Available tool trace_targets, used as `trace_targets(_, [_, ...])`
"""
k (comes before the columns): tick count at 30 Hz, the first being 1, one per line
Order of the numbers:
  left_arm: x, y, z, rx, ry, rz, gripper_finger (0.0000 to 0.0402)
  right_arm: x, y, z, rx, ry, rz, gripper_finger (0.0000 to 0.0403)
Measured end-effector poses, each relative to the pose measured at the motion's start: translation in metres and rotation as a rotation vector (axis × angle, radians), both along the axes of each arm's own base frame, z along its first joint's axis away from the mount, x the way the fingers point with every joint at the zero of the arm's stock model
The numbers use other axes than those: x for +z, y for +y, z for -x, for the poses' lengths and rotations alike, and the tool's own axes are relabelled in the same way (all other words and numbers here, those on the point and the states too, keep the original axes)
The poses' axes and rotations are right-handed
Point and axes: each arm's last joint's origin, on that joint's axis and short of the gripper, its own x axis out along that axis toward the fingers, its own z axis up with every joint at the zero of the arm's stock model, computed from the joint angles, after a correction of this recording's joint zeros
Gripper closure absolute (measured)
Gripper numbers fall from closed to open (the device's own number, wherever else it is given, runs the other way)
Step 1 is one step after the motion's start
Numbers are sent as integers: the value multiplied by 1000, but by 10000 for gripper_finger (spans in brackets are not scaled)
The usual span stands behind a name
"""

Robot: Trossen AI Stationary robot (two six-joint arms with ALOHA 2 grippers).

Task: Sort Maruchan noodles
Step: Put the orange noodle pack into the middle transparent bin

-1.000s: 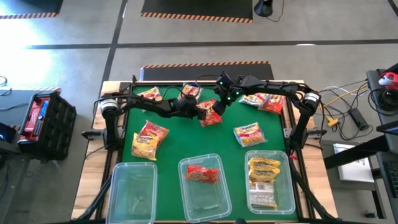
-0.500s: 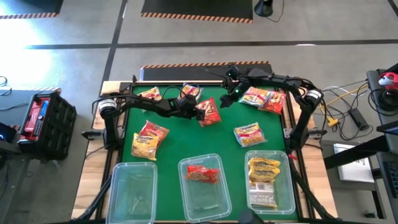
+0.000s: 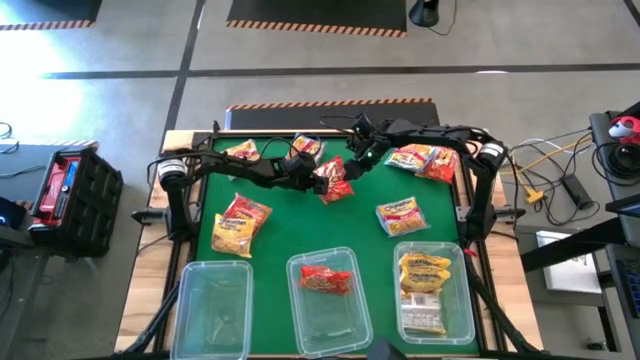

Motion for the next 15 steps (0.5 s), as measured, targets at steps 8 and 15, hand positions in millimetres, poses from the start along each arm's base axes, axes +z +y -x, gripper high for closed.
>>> trace_targets(8, [0, 0, 0, 9, 1, 8, 170, -2, -5, -11, -15, -80, 52, 167])
trace_targets(15, [0, 0, 1, 15, 1, 13, 170, -12, -6, -22, -48, -97, 65, 165])
